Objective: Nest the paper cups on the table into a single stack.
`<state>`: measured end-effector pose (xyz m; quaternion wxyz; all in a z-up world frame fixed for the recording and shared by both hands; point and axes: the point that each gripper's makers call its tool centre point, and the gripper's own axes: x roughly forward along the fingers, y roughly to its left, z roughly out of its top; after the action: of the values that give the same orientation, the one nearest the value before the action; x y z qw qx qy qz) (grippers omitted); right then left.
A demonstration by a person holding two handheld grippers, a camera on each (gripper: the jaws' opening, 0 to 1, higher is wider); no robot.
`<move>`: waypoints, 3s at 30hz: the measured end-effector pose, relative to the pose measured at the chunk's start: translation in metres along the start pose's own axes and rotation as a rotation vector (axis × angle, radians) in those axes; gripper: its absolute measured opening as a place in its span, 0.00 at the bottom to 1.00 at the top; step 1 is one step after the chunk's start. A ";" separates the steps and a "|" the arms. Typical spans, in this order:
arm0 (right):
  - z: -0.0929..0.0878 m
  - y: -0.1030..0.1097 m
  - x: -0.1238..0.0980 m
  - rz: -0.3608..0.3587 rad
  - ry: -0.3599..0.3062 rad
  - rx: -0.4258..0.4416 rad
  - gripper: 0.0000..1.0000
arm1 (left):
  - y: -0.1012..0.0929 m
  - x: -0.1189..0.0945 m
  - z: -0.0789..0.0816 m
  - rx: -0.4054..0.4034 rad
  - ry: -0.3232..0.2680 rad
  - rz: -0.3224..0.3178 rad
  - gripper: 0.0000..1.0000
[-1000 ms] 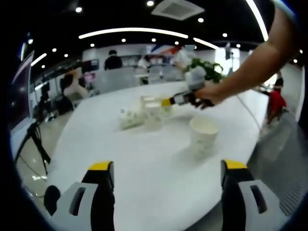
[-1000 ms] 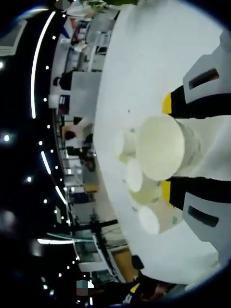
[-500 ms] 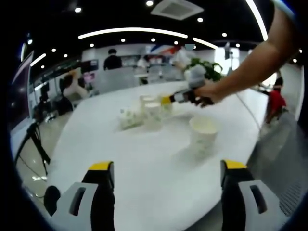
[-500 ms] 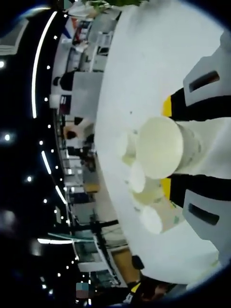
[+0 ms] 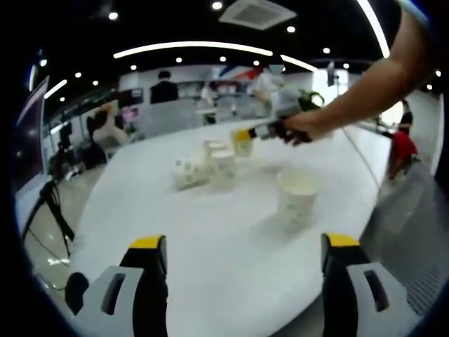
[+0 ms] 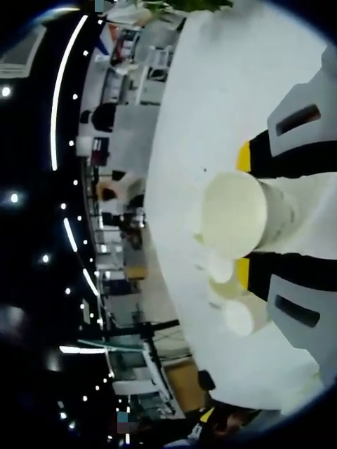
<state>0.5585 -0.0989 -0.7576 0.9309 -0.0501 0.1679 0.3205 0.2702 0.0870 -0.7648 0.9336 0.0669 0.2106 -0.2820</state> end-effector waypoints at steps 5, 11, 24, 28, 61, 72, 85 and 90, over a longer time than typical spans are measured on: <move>0.014 -0.004 -0.004 0.001 -0.007 -0.011 0.38 | 0.000 0.000 0.001 0.001 -0.003 -0.001 0.90; 0.029 -0.004 -0.006 0.013 -0.023 -0.023 0.38 | 0.000 -0.001 0.006 -0.002 -0.026 -0.005 0.92; 0.043 -0.003 -0.009 0.031 -0.026 -0.037 0.38 | -0.001 -0.001 0.007 0.009 -0.029 -0.012 0.99; 0.045 0.000 -0.012 0.035 -0.025 -0.034 0.38 | -0.003 -0.001 0.005 0.004 -0.016 -0.019 0.99; 0.064 0.059 -0.060 0.140 -0.063 -0.074 0.39 | -0.007 -0.002 0.003 0.032 -0.008 -0.028 0.99; 0.067 0.081 -0.080 0.180 -0.077 -0.086 0.38 | -0.008 -0.001 0.002 0.038 -0.005 -0.035 0.99; 0.067 0.105 -0.103 0.235 -0.095 -0.080 0.38 | -0.005 -0.001 0.004 0.034 -0.013 -0.023 0.99; 0.061 0.115 -0.110 0.252 -0.094 -0.075 0.38 | -0.004 0.000 0.004 0.032 -0.010 -0.022 0.99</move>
<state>0.4242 -0.0594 -0.6612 0.8875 -0.0485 0.1171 0.4430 0.2688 0.0826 -0.7613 0.9303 0.0779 0.2019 -0.2960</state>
